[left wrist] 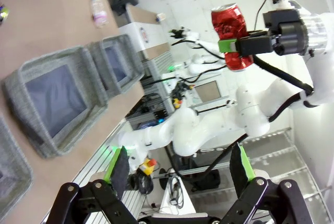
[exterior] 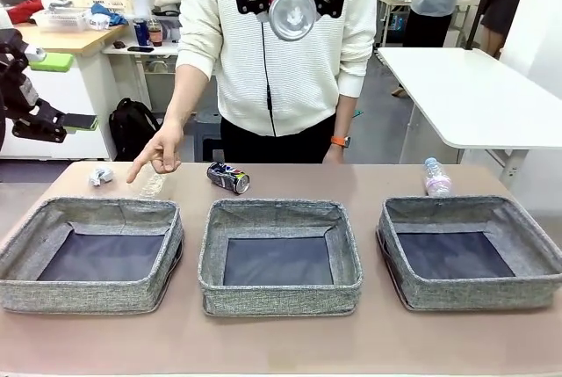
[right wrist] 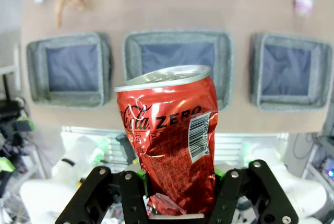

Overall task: Sort the waste into the appropriate baskets.
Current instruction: Place the picked waste into the Fabric basket indicated by the person.

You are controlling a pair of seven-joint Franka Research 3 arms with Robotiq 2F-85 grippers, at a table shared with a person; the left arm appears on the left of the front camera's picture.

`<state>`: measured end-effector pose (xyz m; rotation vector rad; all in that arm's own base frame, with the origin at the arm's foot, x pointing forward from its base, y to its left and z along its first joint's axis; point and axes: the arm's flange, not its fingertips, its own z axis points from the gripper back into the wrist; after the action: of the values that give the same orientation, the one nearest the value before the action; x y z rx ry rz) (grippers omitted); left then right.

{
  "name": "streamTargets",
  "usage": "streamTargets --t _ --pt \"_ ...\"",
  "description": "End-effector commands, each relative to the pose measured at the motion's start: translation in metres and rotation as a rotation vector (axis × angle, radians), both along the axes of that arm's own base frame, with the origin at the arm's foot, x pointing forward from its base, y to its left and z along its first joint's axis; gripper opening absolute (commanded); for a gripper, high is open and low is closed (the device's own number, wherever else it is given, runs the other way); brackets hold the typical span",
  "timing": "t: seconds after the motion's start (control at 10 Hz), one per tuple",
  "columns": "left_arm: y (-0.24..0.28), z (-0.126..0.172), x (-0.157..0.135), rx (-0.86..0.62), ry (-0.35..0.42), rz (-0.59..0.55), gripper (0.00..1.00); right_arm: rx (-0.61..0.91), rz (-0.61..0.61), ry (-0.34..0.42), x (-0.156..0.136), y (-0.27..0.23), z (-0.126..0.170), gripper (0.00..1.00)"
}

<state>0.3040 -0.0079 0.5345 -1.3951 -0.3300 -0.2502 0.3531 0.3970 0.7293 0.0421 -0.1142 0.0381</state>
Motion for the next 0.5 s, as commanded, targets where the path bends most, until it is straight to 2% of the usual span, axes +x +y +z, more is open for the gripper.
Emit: streamTargets --t 0.0,0.2,0.3,0.4 --pt "0.043 -0.003 -0.025 0.135 0.075 0.032 1.0 0.053 0.222 -0.02 0.019 0.037 -0.039 0.11" --pt "0.103 -0.001 -0.06 0.243 0.128 0.038 1.0 0.085 0.443 -0.035 0.037 0.102 -0.073 0.11" --pt "0.125 -0.004 -0.078 0.274 0.176 0.054 1.0 0.119 0.553 -0.018 0.043 0.134 -0.088 0.11" --pt "0.143 -0.008 -0.092 0.265 0.202 0.097 1.0 0.089 0.604 0.015 0.047 0.165 -0.107 0.11"
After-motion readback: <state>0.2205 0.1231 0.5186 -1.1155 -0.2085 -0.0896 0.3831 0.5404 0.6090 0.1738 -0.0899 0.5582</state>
